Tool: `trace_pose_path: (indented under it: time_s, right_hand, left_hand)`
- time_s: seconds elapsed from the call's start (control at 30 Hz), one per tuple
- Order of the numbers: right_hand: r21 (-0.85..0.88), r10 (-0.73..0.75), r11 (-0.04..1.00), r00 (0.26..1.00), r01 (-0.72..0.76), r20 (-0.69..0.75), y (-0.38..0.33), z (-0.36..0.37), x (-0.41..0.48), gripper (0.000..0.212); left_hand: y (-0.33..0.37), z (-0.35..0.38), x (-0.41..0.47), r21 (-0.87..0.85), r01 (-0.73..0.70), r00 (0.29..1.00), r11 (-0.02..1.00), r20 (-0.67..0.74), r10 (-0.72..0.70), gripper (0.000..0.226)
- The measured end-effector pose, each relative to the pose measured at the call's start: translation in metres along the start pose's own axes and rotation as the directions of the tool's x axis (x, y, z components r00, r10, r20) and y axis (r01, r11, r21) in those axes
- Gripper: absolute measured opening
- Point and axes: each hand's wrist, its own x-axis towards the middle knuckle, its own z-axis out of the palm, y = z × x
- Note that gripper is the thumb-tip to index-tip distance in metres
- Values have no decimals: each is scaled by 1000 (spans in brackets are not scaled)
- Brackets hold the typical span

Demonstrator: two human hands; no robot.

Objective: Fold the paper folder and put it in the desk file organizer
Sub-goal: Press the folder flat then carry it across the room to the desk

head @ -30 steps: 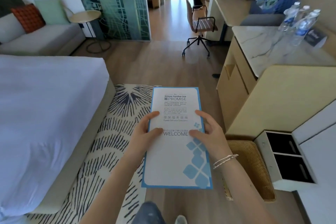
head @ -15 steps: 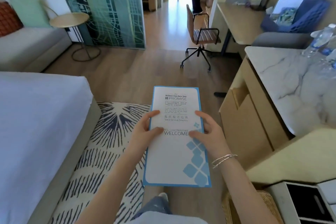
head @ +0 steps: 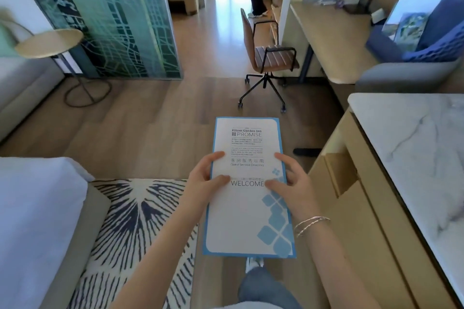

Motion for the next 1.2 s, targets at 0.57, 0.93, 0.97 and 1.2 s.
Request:
trace_pose_path:
  time_s: [0.57,0.93,0.97,1.2]
  right_hand:
    - [15,64,998,995,-65,82,-94,-16,421,57]
    - [14,22,1000,999,-23,32,-165,26,686,54]
    - [19,13,1000,1000,-14,26,-174,29,708,54]
    - [53,-3,999,1000,4,-13,-210,42,830,54]
  left_hand:
    - [86,61,404,14,19,996,1000,-87,-18,49]
    - [165,50,686,3,-34,999,999,16,34,49]
    - [177,51,710,9,-43,999,999,24,43,49]
    - [218,58,839,15,-57,997,998,61,56,50]
